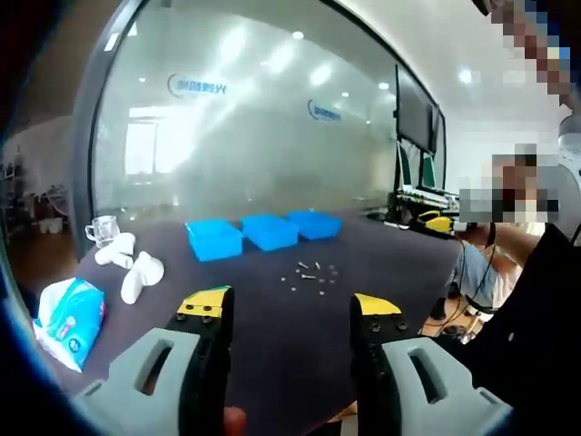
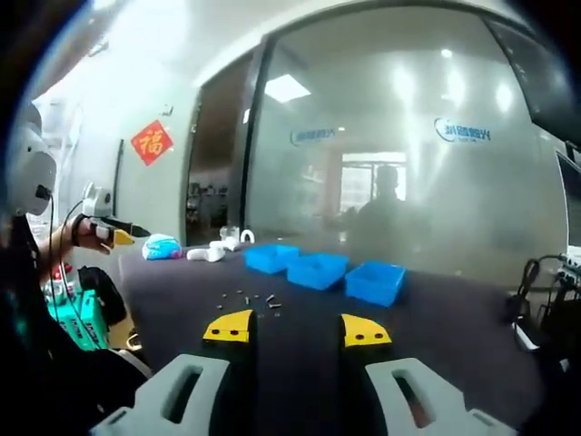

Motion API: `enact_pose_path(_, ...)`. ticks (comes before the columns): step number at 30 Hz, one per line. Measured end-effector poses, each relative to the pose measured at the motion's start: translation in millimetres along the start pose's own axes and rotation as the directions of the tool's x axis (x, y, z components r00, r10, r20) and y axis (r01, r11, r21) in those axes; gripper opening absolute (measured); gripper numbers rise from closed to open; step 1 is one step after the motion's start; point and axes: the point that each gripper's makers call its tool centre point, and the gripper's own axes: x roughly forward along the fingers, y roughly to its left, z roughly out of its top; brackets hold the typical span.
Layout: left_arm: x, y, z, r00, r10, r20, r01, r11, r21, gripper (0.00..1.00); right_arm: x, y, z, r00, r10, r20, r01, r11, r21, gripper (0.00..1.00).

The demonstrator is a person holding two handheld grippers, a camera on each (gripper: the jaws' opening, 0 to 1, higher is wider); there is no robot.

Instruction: Sort the screws, nuts, and washers into the corresponding bins

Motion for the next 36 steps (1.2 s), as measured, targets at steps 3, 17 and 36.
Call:
enact_pose_path(3, 0, 1.5, 0.9, 1.000, 0.007, 0.002, -0.007, 1.000, -0.002, 0.51, 5, 4, -2.5, 1.000, 0.005, -0.012, -0.005, 1.000, -0.008, 0.31)
enact_pose_path(17, -3, 3.6, -4.2, 1.000, 0.013, -0.009, -0.013, 1.000, -0.005, 0.51, 30, 12, -6.4, 0.995, 0.068, -0.077, -0.073, 0.995, -0.061, 0.31)
enact_pose_path(36, -7, 8.3, -9.3, 1.000, 0.030, -0.010, -0.030, 0.999, -0.015, 0.51, 110, 74, -19.1, 0.938, 0.268, -0.218, -0.288, 0.956, -0.062, 0.28)
